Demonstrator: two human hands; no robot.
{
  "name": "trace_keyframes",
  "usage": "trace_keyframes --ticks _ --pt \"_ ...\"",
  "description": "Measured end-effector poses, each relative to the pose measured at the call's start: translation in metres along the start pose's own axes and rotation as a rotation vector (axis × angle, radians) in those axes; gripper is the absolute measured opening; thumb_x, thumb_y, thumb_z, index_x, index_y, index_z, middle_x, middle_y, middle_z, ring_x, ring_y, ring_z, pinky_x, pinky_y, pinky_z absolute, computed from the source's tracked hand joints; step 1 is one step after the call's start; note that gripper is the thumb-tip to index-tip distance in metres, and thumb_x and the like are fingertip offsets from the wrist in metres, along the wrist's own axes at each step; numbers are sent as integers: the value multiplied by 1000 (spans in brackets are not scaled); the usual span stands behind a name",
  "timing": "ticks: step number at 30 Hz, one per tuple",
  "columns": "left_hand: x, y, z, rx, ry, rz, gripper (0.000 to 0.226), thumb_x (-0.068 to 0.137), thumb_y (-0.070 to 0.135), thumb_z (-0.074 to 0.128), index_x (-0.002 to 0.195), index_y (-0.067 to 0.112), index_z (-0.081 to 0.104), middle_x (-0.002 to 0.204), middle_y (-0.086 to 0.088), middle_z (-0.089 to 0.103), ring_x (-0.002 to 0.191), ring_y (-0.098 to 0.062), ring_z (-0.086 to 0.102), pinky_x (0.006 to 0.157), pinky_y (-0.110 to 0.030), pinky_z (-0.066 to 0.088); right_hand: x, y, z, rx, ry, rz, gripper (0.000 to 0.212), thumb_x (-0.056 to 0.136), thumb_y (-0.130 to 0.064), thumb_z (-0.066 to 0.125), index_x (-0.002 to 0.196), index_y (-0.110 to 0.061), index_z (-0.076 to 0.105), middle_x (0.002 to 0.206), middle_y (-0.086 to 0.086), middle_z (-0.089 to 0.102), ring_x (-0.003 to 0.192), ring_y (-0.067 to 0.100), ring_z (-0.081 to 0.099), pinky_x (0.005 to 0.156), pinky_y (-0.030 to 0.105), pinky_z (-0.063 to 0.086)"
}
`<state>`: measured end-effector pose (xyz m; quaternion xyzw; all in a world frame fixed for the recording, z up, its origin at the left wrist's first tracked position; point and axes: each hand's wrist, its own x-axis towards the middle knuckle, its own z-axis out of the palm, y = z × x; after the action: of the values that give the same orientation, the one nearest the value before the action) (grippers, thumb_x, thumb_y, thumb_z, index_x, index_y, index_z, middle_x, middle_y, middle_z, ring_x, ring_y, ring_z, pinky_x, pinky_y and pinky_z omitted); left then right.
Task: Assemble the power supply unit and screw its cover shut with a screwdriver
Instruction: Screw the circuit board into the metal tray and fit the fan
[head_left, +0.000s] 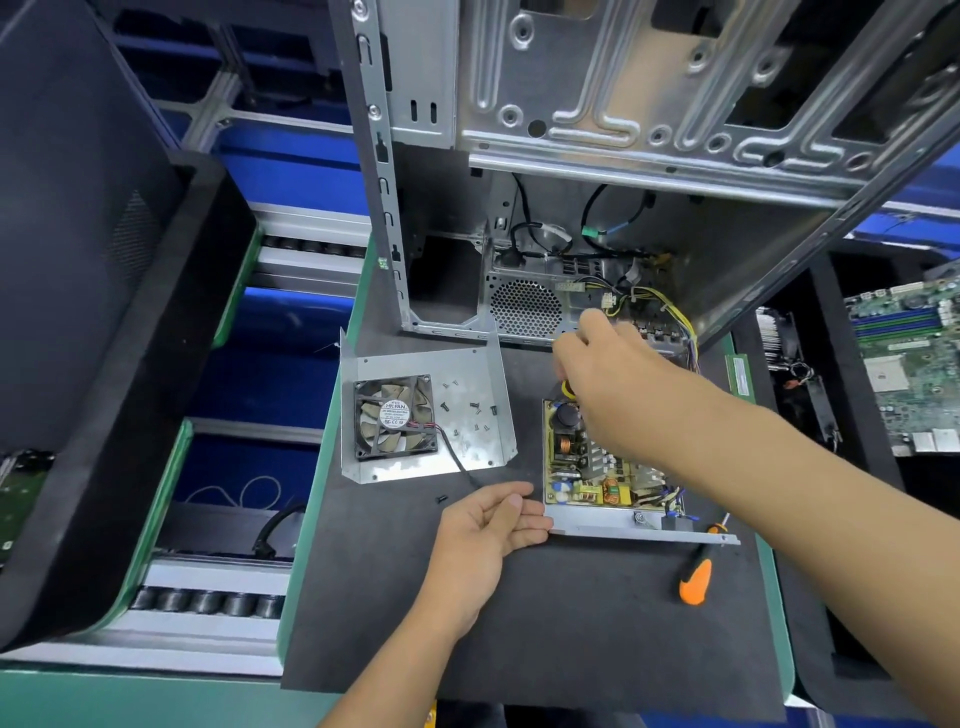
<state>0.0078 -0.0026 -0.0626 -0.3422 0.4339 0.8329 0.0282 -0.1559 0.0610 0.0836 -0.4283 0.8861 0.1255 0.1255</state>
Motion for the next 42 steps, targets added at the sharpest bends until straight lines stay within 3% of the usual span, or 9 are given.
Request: trace_keyframes --ticks 6,12,17,20,23,26,32,38,42 --pt "1 0 -1 4 -3 4 20 104 6 49 111 6 69 94 -16 76 92 -28 75 77 -25 58 -3 1 -4 -94 36 41 7 102 -25 55 108 -21 53 77 0 45 86 28 60 65 33 46" --pt "2 -2 -1 8 -12 9 21 104 7 49 112 6 69 95 -15 76 93 -28 74 78 -25 58 -4 3 2 6 58 20 24 90 0 56 108 -11 46 99 5 37 80 26 51 65 33 44" --pt "3 -3 -1 -12 -3 3 21 104 6 50 110 6 69 94 -15 76 91 -29 74 76 -24 58 -5 2 1 -91 24 82 24 106 -31 42 115 -11 52 87 6 46 91 33 63 64 33 39" --pt "3 -4 -1 -15 -3 6 21 104 6 50 110 6 70 94 -17 76 91 -29 74 76 -24 58 -9 4 1 23 17 40 17 97 -11 53 110 -11 44 110 10 37 84 28 48 71 32 43" --pt "4 -4 -2 -9 -4 5 21 104 6 50 110 6 70 95 -17 76 92 -29 74 77 -24 58 -6 5 1 2 -20 40 19 91 0 52 100 -14 43 94 5 35 76 26 47 66 34 43" --pt "3 -4 -2 -1 -5 9 21 104 6 50 110 6 70 95 -17 76 91 -28 74 77 -25 58 0 4 0 -82 25 103 12 104 -21 48 96 -12 50 71 2 35 82 33 58 66 36 45" --pt "3 -4 -1 7 -2 10 21 104 6 49 112 6 69 96 -16 76 93 -29 74 77 -25 58 -7 15 1 128 12 -27 16 94 -15 52 111 -14 51 111 6 40 66 19 46 65 33 39" --pt "3 -4 -2 21 -4 14 21 104 6 49 112 7 69 95 -16 76 92 -28 74 78 -25 58 -4 9 2 -61 55 142 12 101 -20 53 91 -16 48 67 0 32 72 31 53 60 35 41" --pt "3 -5 -2 24 -5 11 22 104 6 49 112 7 69 96 -16 76 93 -28 74 78 -25 58 -10 11 5 199 54 60 14 95 -14 51 109 -13 47 105 6 38 81 28 51 70 39 46"
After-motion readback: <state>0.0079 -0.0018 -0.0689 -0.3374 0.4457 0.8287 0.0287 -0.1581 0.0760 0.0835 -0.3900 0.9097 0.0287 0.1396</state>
